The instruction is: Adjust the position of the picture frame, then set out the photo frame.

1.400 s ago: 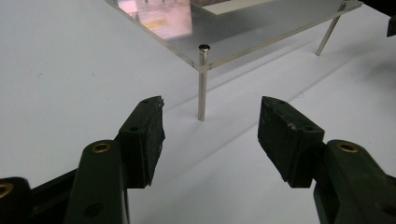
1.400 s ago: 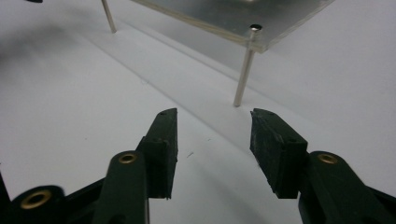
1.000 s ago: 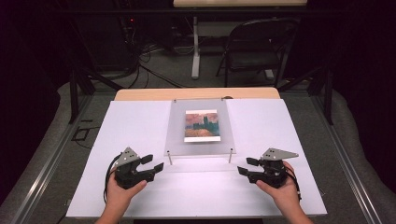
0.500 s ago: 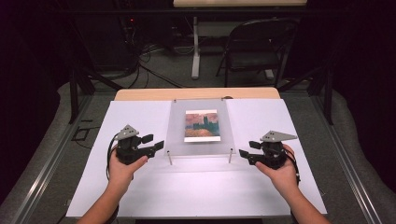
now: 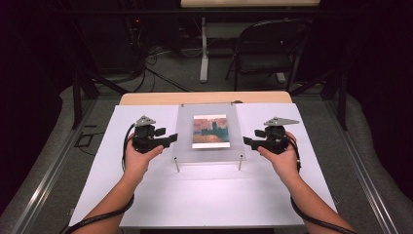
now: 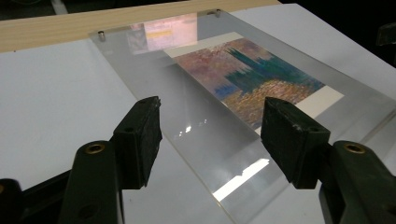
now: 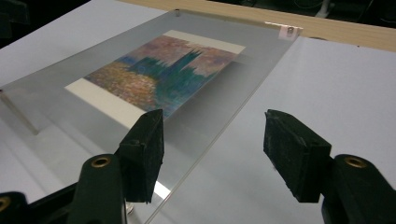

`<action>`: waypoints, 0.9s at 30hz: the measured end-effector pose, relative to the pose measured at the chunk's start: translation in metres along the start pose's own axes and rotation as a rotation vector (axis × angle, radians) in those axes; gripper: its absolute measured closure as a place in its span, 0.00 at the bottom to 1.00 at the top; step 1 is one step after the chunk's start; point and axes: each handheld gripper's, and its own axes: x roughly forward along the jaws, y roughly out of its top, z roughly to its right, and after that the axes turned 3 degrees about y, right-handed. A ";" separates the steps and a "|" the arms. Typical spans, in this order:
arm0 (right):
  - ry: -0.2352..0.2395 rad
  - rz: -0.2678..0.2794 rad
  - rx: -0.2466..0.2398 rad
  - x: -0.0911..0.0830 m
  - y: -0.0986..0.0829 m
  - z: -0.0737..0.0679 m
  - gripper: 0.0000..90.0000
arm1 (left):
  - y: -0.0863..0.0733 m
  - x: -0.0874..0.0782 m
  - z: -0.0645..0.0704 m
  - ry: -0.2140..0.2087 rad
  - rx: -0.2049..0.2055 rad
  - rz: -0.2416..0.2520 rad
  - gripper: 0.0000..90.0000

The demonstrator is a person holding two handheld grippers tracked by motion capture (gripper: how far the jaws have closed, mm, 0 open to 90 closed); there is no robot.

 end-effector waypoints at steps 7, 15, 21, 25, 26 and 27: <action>-0.015 -0.014 -0.003 0.021 0.012 0.012 0.42 | 0.009 0.022 -0.011 0.047 -0.028 -0.027 0.42; -0.028 -0.015 0.036 0.041 0.020 0.027 0.42 | 0.014 0.045 -0.027 0.081 -0.083 -0.054 0.42; -0.036 -0.016 0.048 0.053 0.025 0.033 0.41 | 0.017 0.056 -0.037 0.082 -0.117 -0.062 0.42; -0.042 -0.015 0.062 0.059 0.029 0.037 0.41 | 0.018 0.063 -0.041 0.078 -0.135 -0.068 0.41; -0.045 -0.016 0.067 0.060 0.030 0.038 0.41 | 0.019 0.065 -0.041 0.081 -0.135 -0.070 0.41; -0.044 -0.017 0.072 0.062 0.030 0.040 0.41 | 0.019 0.067 -0.042 0.082 -0.136 -0.076 0.41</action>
